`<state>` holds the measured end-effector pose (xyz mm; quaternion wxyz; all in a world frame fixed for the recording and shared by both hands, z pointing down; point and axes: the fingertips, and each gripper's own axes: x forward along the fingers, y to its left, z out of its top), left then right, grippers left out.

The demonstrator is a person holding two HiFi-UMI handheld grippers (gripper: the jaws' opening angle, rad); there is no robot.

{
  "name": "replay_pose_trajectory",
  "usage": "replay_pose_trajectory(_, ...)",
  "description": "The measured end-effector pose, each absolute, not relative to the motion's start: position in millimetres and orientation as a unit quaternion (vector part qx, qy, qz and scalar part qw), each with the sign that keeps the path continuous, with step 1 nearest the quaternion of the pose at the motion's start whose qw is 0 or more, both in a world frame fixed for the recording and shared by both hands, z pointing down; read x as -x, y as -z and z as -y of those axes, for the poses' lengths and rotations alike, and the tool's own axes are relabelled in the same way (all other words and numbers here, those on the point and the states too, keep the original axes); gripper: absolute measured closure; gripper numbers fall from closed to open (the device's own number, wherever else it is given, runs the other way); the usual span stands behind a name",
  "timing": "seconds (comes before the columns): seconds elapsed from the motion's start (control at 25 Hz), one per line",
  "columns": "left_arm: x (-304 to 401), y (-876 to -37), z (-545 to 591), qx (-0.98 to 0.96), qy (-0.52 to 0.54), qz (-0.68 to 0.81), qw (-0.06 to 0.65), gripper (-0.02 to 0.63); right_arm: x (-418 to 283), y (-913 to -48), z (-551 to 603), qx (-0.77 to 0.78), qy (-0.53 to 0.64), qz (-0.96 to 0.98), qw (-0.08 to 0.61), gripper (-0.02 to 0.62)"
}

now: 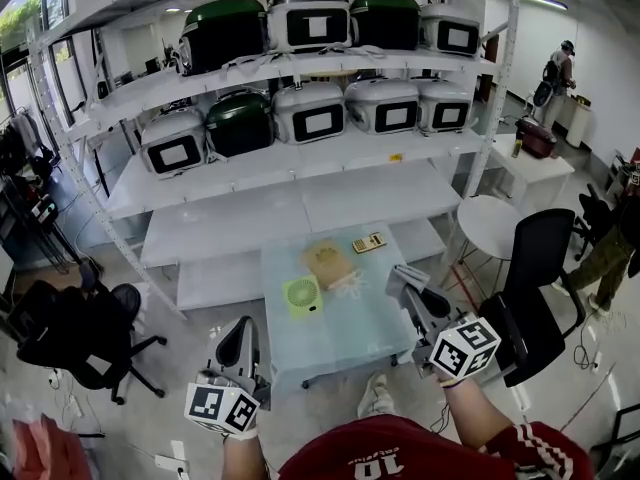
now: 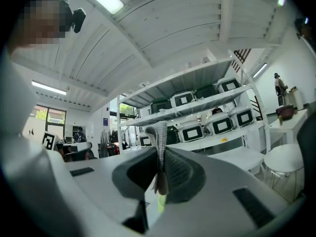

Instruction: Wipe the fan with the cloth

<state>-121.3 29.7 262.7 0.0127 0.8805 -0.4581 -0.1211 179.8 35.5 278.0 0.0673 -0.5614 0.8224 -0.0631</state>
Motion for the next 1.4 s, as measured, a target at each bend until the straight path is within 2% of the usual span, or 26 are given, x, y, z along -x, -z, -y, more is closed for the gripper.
replay_pose_trajectory(1.4, 96.7, -275.1, -17.3, -0.891, 0.099, 0.443, 0.013, 0.604, -169.8, -282.2, -22.0, 0.554, 0.050, -0.829, 0.056, 0.575)
